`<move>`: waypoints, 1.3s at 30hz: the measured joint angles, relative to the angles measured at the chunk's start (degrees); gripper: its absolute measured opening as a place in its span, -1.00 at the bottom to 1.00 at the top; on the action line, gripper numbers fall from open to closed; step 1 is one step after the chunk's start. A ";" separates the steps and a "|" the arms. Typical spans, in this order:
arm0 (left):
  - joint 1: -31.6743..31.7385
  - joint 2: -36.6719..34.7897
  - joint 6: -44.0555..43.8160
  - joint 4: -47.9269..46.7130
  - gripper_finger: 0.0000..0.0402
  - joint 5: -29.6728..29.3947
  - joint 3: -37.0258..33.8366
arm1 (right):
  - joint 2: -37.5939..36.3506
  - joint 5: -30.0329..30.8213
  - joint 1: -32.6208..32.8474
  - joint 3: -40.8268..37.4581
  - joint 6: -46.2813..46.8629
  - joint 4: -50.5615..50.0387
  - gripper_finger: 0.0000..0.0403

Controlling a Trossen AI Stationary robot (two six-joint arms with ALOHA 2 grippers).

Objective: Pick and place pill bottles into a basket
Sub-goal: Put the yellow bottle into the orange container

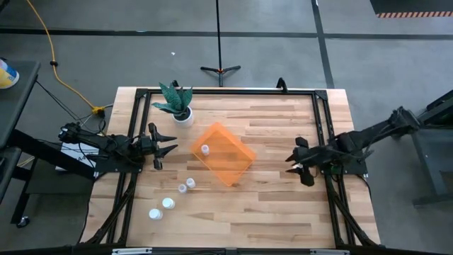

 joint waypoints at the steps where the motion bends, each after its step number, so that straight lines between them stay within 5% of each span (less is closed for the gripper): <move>1: 0.00 0.00 0.00 0.02 -0.15 0.02 0.00 | 1.12 0.58 0.46 0.80 1.80 -2.44 0.00; 18: 0.00 0.00 -0.20 0.02 -0.15 0.02 0.00 | 11.84 -0.52 2.90 3.45 9.37 -15.75 -0.01; 39: 0.00 0.00 -0.33 0.02 -0.15 0.02 0.02 | 17.59 1.62 2.83 2.16 9.76 -12.98 -0.01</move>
